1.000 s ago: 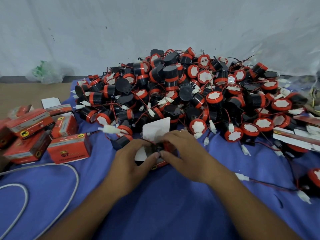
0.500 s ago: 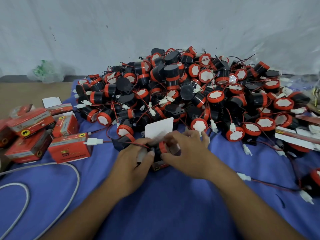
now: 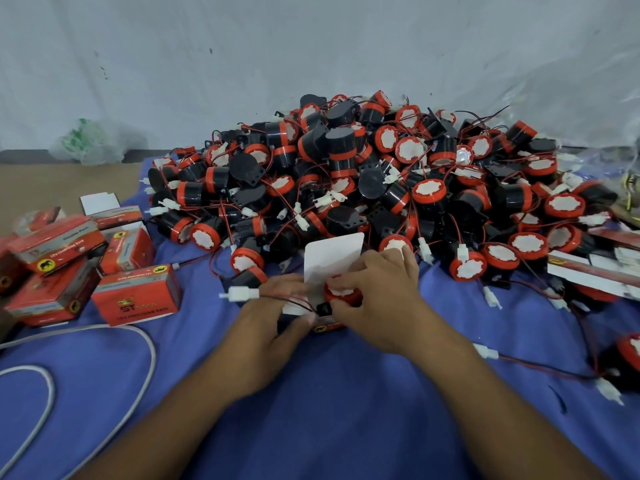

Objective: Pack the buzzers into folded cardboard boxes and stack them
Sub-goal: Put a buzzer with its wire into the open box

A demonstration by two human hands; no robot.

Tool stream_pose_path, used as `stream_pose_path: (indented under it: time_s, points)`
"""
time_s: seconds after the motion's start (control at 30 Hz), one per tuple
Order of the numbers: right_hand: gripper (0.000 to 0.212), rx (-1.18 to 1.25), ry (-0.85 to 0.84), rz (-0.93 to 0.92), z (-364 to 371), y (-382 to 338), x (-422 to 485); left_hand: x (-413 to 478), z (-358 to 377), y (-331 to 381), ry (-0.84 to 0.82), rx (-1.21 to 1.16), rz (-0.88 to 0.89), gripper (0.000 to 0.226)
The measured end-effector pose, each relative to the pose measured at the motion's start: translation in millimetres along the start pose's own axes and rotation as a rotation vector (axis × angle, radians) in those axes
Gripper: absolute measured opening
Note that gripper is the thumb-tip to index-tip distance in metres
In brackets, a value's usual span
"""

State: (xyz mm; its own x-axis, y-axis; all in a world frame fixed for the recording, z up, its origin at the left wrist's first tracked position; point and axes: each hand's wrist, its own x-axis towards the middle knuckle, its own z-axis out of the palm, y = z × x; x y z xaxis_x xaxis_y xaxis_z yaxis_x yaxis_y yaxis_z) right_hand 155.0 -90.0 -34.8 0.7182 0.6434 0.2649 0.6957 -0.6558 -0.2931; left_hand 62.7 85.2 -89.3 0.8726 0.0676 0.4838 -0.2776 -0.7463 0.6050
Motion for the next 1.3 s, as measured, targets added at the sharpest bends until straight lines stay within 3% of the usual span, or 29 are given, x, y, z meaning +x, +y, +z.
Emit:
stream_pose_path:
  time_s: [0.13, 0.3, 0.43, 0.53, 0.6, 0.67, 0.77, 0.9, 1.07, 1.2, 1.3]
  points:
    - [0.031, -0.060, -0.110, -0.022, -1, 6, -1, 1, 3, 0, 0.038, -0.026, 0.022, 0.035]
    - [0.030, -0.096, -0.065, -0.163, -3, 3, -5, 8, 5, 10, 0.047, 0.058, 0.010, 0.037]
    - [0.014, 0.325, -0.069, -0.364, -7, -11, -4, 8, 5, 16, 0.005, 0.036, 0.068, 0.034]
    - [0.015, 0.504, 0.039, -0.338, -5, -15, -4, 9, 1, 16, -0.044, 0.003, 0.084, 0.037]
    - [0.016, 0.528, 0.108, -0.315, -2, -11, -2, 8, 2, 16, -0.048, -0.008, 0.016, 0.026]
    - [0.013, 0.510, 0.116, -0.304, 0, -8, -1, 8, 2, 17, 0.037, -0.132, -0.159, 0.010]
    - [0.018, 0.487, 0.025, -0.313, 1, -7, -2, 8, 0, 17, 0.112, -0.279, -0.344, 0.016]
    - [0.021, 0.424, -0.017, -0.336, 4, -14, -4, 6, 0, 23, 0.136, -0.305, -0.305, 0.020]
    - [0.024, 0.284, 0.022, -0.246, 16, -15, -5, 5, 2, 23, 0.187, -0.078, -0.222, 0.028]
    - [0.016, 0.176, -0.059, -0.210, 16, -14, -4, 2, 3, 24, 0.132, 0.039, -0.081, 0.011]
    - [0.013, 0.179, -0.116, -0.231, 11, -14, -6, 1, 1, 27, 0.055, 0.012, -0.036, 0.035]
